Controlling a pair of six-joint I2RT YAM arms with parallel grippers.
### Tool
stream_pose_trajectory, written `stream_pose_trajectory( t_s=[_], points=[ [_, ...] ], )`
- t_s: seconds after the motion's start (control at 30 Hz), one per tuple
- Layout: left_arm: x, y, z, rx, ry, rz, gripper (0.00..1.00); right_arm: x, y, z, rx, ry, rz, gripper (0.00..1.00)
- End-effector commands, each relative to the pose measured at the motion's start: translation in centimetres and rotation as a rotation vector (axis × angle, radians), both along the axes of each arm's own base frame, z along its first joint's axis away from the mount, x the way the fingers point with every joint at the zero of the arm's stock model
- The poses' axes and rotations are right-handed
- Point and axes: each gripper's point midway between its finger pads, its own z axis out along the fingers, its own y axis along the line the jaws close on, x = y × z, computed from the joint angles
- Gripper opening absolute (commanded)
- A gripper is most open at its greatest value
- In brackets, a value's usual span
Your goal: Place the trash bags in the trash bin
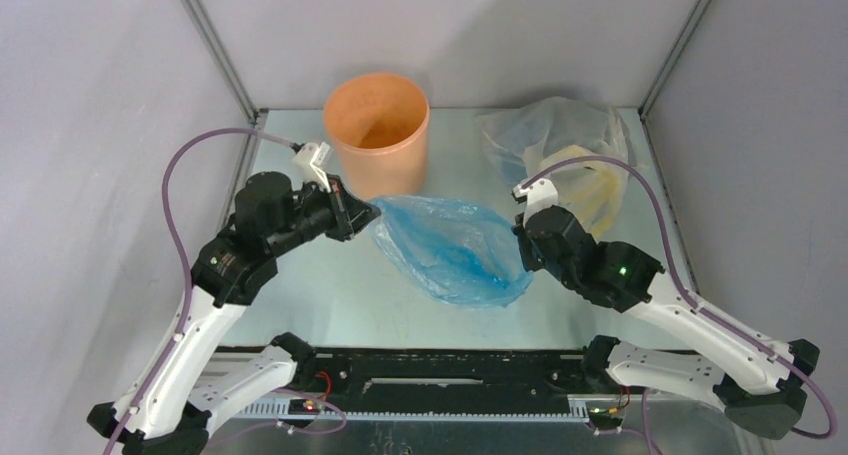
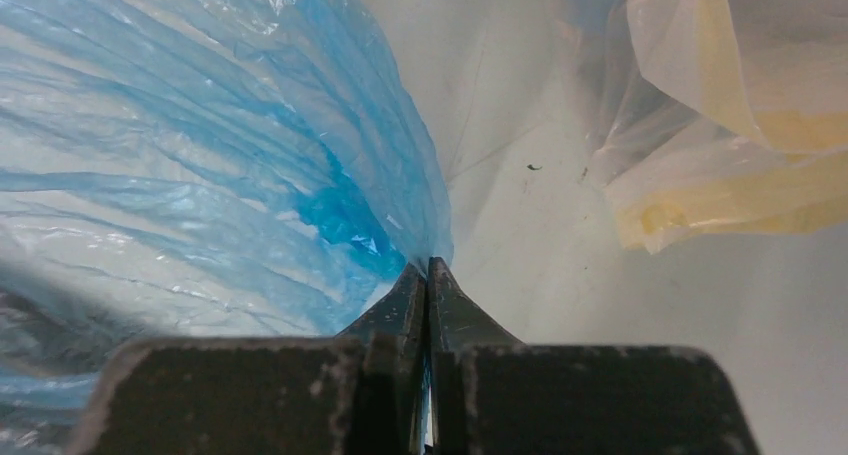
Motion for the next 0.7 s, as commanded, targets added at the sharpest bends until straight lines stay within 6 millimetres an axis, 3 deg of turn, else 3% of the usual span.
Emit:
stream_pose_trajectory(
  t_s=[0.0,0.1,0.2,0.27,0.33,0.43,0.5,0.57,0.67],
  points=[
    [1.5,3.8,-4.3,0.165,0.063,0.196,0.03,0.9,1.1,4.3,0.134,-0.073,0.02,0.0],
    [2.1,6.0,-7.5,0.262,0.115,0.302,0.06,1.0,1.1,5.9,0.189,-0.09,0.029,0.0],
    [2.0,6.7,-9.2,0.29,0.125,0.335,0.11,1.5,1.2,5.9,0.206,-0.065,0.031,0.0],
    [2.0,7.1,-9.7,0.302,0.111,0.343,0.27,1.9,1.5,5.3,0.221,-0.026,0.042,0.0],
    [2.0,7.1,-9.2,0.299,0.072,0.333,0.5,2.1,2.1,4.9,0.24,0.01,0.069,0.0],
    [2.4,6.3,-7.2,0.24,-0.038,0.296,0.65,2.2,3.0,5.0,0.277,0.026,0.107,0.0],
    [2.5,4.8,-5.5,0.165,-0.133,0.226,0.67,2.1,3.4,5.2,0.297,0.032,0.126,0.0],
    [2.1,2.7,-4.1,0.079,-0.224,0.12,0.61,2.1,3.5,5.2,0.311,0.044,0.138,0.0],
    [2.0,0.0,-2.7,-0.019,-0.311,0.005,0.26,2.0,3.8,5.1,0.328,0.068,0.155,0.0]
  ],
)
